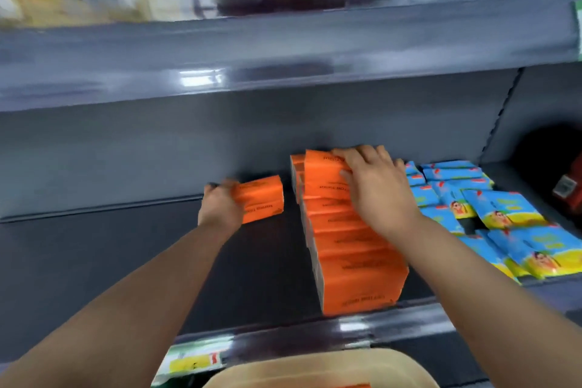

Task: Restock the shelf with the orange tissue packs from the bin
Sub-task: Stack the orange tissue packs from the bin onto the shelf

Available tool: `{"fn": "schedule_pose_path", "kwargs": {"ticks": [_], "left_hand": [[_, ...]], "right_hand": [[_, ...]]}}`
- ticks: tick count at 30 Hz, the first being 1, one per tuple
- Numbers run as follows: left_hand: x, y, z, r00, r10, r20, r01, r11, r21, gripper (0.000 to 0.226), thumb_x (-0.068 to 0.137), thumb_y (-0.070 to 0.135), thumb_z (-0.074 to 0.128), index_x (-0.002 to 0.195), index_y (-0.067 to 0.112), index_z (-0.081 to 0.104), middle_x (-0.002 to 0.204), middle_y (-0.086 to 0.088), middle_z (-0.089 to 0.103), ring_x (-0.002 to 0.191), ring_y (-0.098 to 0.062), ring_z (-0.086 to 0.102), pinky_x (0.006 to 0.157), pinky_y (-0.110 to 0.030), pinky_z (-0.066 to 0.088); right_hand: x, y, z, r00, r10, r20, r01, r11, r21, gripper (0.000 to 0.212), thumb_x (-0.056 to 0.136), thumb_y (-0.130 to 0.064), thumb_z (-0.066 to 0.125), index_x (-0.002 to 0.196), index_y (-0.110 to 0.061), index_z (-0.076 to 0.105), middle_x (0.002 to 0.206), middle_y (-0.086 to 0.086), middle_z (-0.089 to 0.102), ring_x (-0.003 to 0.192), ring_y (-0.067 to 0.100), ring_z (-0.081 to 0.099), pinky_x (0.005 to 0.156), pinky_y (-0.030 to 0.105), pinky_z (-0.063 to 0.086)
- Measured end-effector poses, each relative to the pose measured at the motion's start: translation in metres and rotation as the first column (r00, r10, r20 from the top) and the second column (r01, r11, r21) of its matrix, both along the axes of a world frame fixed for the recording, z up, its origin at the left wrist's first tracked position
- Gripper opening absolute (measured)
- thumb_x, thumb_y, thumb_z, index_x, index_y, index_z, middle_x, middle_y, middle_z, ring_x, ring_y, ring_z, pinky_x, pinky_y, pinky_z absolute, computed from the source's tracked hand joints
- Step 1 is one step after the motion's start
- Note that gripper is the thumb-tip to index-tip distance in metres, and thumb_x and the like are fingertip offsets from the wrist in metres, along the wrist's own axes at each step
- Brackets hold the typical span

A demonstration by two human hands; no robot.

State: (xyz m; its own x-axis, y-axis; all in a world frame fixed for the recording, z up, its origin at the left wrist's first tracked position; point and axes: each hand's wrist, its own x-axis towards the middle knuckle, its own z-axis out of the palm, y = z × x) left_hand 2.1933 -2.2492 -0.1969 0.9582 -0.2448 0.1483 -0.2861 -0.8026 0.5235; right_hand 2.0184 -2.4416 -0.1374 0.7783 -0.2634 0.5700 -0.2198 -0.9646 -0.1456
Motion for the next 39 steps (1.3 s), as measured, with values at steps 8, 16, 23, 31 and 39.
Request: {"fn": "schedule_pose_path", "kwargs": {"ticks": [8, 16, 23, 31, 39], "left_hand": [[0.047, -0.06, -0.002, 0.993, 0.033, 0.112, -0.02, 0.993, -0.115, 0.055, 0.084, -0.003, 0.042, 0.133, 0.022, 0.048, 0.131, -0.015, 0.037, 0.101, -0.04, 0.056, 0.093, -0.041, 0.046], [0.059, -0.088, -0.008, 0.994, 0.076, 0.083, -0.051, 0.959, -0.278, 0.046, 0.082, -0.005, 0.042, 0.124, 0.015, 0.044, 0.126, -0.013, 0.035, 0.094, -0.039, 0.055, 0.087, -0.045, 0.048], [0.05, -0.075, -0.018, 0.997, 0.056, 0.055, -0.033, 0.935, -0.354, 0.053, 0.081, -0.009, 0.045, 0.129, 0.012, 0.042, 0.133, -0.01, 0.033, 0.11, -0.034, 0.051, 0.082, -0.035, 0.041], [0.043, -0.023, 0.004, 0.992, 0.02, 0.122, 0.031, 0.917, -0.397, 0.051, 0.082, -0.014, 0.042, 0.131, 0.001, 0.042, 0.134, -0.016, 0.035, 0.113, -0.032, 0.05, 0.103, -0.033, 0.039], [0.046, -0.01, -0.003, 0.989, -0.14, 0.046, 0.147, 0.917, -0.371, 0.044, 0.091, 0.014, 0.059, 0.132, 0.013, 0.044, 0.133, -0.003, 0.043, 0.113, -0.016, 0.052, 0.091, -0.025, 0.042]], "right_hand": [[0.017, -0.038, -0.01, 0.999, 0.047, 0.023, -0.046, 0.997, -0.056, 0.047, 0.086, -0.021, 0.062, 0.132, -0.023, 0.053, 0.12, 0.003, 0.056, 0.106, 0.03, 0.05, 0.08, 0.041, 0.042], [0.028, -0.047, -0.016, 0.998, 0.057, 0.009, -0.056, 0.998, -0.028, 0.048, 0.09, -0.023, 0.058, 0.137, -0.027, 0.049, 0.123, -0.001, 0.054, 0.11, 0.025, 0.046, 0.085, 0.041, 0.039], [0.042, -0.041, -0.001, 0.994, 0.105, 0.017, -0.105, 0.994, -0.016, 0.045, 0.088, -0.019, 0.06, 0.132, -0.026, 0.052, 0.12, 0.002, 0.055, 0.111, 0.028, 0.047, 0.086, 0.043, 0.041], [0.123, 0.015, 0.01, 0.944, 0.275, -0.183, -0.255, 0.959, 0.124, 0.048, 0.086, -0.011, 0.057, 0.13, -0.028, 0.045, 0.125, 0.002, 0.048, 0.12, 0.025, 0.044, 0.096, 0.042, 0.042], [0.151, 0.026, -0.025, 0.879, 0.139, -0.457, -0.13, 0.99, 0.05, 0.047, 0.087, -0.014, 0.057, 0.129, -0.031, 0.045, 0.134, -0.003, 0.047, 0.128, 0.02, 0.036, 0.095, 0.041, 0.033]]}}
